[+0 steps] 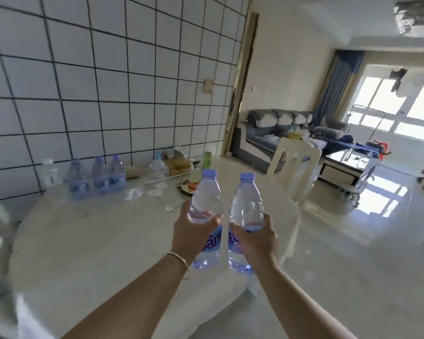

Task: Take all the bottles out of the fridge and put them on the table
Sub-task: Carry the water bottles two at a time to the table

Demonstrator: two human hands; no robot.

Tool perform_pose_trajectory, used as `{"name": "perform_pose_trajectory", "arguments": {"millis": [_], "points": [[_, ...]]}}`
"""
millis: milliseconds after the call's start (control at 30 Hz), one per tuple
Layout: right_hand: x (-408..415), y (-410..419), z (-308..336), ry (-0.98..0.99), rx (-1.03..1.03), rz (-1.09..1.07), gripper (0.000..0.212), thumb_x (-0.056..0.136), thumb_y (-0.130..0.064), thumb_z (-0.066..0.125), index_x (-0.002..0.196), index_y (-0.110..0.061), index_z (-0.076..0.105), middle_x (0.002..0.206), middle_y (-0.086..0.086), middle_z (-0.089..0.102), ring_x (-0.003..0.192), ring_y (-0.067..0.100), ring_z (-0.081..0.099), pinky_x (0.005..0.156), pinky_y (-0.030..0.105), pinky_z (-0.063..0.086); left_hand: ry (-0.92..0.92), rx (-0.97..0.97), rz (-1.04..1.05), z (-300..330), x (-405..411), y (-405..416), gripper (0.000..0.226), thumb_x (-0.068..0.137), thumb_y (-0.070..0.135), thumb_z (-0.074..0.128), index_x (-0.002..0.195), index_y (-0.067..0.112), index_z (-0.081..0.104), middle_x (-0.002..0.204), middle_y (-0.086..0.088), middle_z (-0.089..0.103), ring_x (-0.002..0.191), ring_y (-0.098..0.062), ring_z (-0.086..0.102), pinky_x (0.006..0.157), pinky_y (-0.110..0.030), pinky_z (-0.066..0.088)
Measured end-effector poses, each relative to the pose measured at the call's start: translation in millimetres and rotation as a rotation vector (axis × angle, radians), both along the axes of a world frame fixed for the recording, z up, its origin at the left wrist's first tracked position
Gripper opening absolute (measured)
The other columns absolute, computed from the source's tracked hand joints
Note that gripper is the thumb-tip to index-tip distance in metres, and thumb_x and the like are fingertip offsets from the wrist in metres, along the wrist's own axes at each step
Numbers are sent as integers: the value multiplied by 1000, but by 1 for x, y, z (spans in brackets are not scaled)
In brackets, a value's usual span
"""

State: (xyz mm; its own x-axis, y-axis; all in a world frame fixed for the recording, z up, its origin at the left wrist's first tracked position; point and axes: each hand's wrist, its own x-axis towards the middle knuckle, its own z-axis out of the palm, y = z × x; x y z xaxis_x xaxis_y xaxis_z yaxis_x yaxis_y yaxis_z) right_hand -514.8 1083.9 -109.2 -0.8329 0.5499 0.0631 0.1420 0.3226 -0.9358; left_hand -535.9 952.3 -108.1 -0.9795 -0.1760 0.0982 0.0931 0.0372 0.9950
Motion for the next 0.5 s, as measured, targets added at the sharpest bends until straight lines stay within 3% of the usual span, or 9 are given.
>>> {"name": "perform_pose_trajectory", "arguments": {"millis": [200,400,500], "points": [[-102,1,1,-40,32,229,57,45,-57,69,94,-38,46,80,-7,66,66,25,70,66,40,58,-1,-1,176,-3,-73,-7,47,66,29,82,106,23,57,83,12,68,80,-3,65,73,-22,52],[-181,-43,-17,-77,21,427,48,65,-40,78,101,-29,48,77,-9,57,74,22,60,67,28,43,-77,-23,370,-35,-133,-61,66,63,38,83,118,20,52,91,7,71,88,-9,67,87,-31,53],[-219,-78,-30,-91,15,535,53,64,-38,80,104,-25,48,88,-3,61,77,19,60,65,27,46,-138,-7,424,-51,-162,-99,59,66,32,82,115,15,55,84,12,67,82,-4,64,81,-27,51]]}}
